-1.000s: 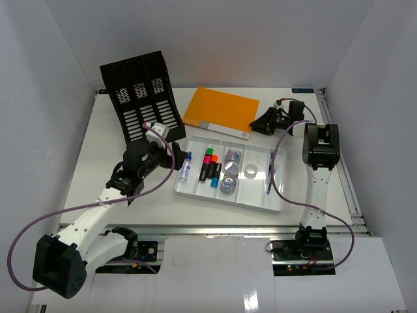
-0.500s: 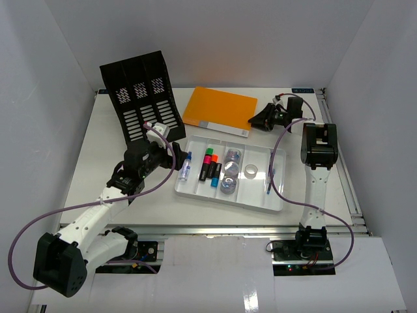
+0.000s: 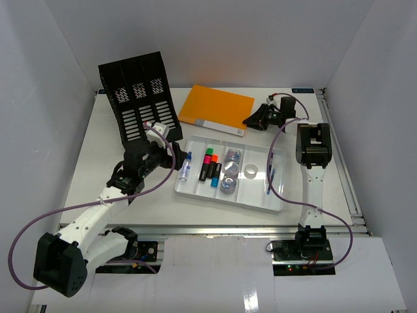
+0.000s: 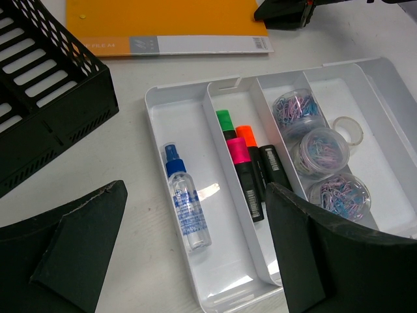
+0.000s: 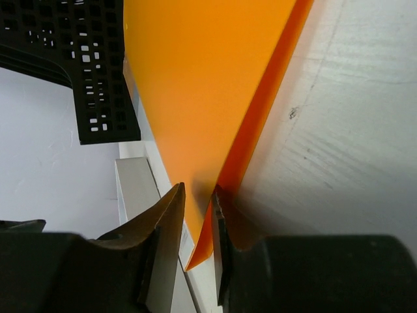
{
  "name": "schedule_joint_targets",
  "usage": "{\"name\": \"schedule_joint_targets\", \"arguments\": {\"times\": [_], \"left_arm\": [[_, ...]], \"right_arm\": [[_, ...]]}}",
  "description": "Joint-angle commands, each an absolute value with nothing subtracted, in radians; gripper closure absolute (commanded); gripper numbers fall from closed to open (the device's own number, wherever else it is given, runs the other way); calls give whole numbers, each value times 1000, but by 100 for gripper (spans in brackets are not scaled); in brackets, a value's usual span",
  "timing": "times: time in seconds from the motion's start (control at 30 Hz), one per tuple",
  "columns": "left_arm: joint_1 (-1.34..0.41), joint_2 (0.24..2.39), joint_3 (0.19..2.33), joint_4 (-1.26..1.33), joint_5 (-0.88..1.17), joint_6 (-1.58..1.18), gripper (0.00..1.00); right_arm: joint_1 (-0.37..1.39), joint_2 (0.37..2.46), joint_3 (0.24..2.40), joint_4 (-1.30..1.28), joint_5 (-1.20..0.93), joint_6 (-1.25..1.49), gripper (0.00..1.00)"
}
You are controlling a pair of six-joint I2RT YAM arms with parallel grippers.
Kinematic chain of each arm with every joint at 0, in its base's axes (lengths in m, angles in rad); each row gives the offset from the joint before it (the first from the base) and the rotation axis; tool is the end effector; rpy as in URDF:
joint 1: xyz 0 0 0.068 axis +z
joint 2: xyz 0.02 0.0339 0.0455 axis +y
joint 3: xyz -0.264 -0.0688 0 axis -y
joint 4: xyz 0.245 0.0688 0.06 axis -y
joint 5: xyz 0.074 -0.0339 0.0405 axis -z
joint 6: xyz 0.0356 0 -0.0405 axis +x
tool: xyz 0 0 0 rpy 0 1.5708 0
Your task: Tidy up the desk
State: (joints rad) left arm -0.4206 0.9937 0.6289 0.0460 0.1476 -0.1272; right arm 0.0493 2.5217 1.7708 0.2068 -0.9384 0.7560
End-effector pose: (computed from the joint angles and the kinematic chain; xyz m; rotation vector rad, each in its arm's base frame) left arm 0.2078 -0.0987 0.2692 0.3814 1.8804 -0.5111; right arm 0.5342 0.0551 0.0944 0.1649 2.1955 1.4550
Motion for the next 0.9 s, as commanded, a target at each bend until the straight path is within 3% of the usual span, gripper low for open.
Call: {"name": "schedule_joint_targets", "arguments": {"times": [0.0,0.17,0.4,0.67,0.87], "left_arm": [[-416,995,637,64,167,-115,2],[-414,988,623,95,183,-133,2],[-410,1039,589,298,251,-343,2],[-410,1349,683,653,311,-595,2],[-413,1511,756,759,245,-729,2]], "right_arm": [[58,2543,1819,237,-935,767,76],[58,2552,1800,349,-966,887,92],[44,2530,1712,687,-1035,1195,92],[13,2477,1665,959,-1034,1467,92],[12,2450,1622,1145,-1023,1636,92]]}}
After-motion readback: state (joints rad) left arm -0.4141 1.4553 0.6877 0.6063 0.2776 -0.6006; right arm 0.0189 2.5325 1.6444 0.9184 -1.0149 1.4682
